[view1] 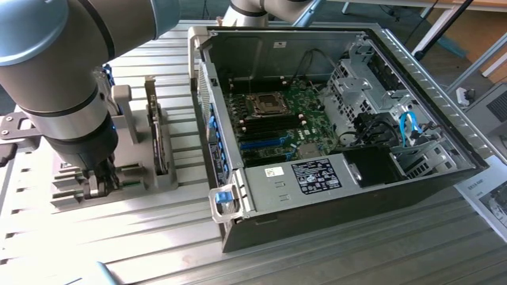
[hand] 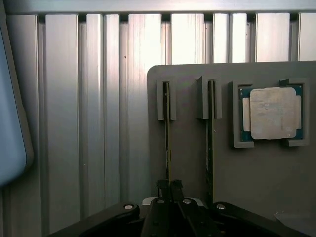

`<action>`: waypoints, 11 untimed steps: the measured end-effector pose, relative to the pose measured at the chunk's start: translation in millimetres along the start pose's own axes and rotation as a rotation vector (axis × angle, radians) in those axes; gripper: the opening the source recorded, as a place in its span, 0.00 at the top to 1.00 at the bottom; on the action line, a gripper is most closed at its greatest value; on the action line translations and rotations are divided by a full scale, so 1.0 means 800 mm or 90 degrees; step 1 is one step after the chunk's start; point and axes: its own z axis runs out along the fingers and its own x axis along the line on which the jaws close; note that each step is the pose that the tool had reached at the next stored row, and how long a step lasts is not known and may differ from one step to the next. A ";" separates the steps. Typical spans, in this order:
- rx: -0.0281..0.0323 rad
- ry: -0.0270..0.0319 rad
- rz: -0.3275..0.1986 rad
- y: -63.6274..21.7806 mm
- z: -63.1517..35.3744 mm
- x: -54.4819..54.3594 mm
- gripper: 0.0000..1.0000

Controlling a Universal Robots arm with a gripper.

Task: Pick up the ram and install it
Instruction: 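Pick up the ram and move it above insertion slot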

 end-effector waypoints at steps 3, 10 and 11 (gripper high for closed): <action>0.0000 -0.0001 0.000 0.000 -0.005 0.000 0.88; 0.0000 -0.0001 0.000 0.000 -0.023 0.001 0.88; 0.0001 0.0000 0.000 0.000 -0.026 0.001 0.88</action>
